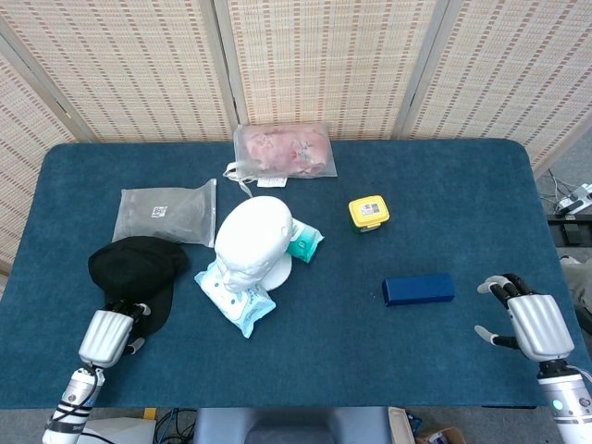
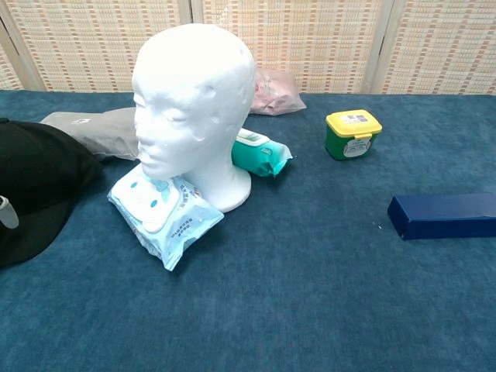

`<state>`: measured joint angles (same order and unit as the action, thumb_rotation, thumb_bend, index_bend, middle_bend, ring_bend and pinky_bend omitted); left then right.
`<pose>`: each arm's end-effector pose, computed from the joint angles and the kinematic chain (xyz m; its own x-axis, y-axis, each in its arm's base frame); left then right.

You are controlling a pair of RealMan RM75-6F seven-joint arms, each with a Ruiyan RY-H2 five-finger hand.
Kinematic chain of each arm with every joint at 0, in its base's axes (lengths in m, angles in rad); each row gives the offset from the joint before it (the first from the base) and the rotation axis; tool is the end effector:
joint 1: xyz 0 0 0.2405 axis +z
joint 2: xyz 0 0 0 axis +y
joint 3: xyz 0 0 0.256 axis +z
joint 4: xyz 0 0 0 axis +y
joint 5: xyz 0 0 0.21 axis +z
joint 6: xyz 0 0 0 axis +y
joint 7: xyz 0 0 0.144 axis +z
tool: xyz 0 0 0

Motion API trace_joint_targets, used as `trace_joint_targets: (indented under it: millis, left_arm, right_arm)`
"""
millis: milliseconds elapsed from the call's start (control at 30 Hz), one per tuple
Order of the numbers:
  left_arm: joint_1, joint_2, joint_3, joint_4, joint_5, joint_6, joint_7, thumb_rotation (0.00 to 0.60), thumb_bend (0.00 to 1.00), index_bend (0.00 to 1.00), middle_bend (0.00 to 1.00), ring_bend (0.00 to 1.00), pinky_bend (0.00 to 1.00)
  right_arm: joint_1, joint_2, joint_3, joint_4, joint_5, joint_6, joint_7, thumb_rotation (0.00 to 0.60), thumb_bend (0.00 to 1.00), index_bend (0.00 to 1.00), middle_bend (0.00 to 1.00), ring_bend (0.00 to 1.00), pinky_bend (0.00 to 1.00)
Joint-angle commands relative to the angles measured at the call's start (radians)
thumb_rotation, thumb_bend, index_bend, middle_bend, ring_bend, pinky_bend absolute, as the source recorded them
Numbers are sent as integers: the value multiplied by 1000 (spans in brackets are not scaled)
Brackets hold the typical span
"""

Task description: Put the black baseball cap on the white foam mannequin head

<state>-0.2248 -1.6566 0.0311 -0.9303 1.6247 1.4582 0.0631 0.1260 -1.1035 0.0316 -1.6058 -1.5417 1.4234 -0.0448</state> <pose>-0.3275 0.2154 0.0179 0.5961 -0.0009 0.8029 0.7751 -0.2602 -0.5757 -0.3057 -0.1895 0.1518 0.4637 -0.0588 0.8840 -0.8845 -0.0891 0.4580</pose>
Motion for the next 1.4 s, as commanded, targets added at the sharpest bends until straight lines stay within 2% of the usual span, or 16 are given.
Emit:
trace_joint_targets:
  millis: [33, 833, 1400]
  left_arm:
    - [3, -4, 2, 11, -2, 1, -6, 600, 24, 417, 547, 311, 439]
    - [11, -86, -11, 177, -16, 29, -51, 600, 25, 411, 553, 311, 438]
    - [1, -178, -42, 370, -6, 163, -220, 600, 28, 405, 578, 328, 438]
  right_arm:
    - [0, 0, 0, 0, 0, 0, -1, 600, 119, 371, 320, 232, 566]
    - [-1, -3, 0, -1, -1, 1, -8, 600, 120, 371, 320, 232, 566]
    - [2, -5, 0, -3, 2, -5, -19, 600, 119, 371, 320, 232, 566]
